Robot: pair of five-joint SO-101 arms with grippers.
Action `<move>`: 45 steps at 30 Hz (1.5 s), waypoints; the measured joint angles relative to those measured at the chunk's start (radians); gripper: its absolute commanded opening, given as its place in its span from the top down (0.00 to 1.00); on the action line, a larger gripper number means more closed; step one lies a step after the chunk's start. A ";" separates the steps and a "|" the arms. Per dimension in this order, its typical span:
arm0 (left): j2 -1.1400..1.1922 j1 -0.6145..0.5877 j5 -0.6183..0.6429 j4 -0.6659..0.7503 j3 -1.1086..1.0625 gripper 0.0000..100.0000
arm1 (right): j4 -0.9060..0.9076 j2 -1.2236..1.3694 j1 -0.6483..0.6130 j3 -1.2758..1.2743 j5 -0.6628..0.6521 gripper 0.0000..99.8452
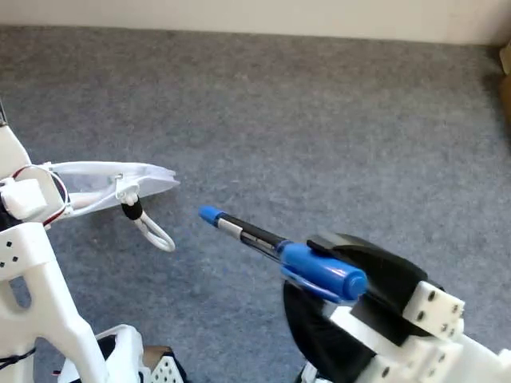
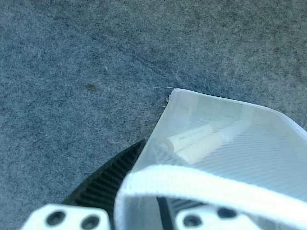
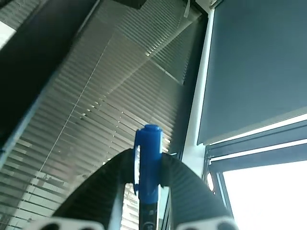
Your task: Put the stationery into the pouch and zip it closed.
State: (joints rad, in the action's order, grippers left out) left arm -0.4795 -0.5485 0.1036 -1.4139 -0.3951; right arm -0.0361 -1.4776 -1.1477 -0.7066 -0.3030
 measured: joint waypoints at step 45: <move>0.000 0.000 0.000 0.000 -0.002 0.99 | -0.057 0.686 0.000 0.163 0.000 1.00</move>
State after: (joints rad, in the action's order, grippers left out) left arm -0.4795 -0.5485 0.1036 -1.4139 -0.3966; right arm -0.0928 -0.7917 -1.1477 -0.5439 -0.3030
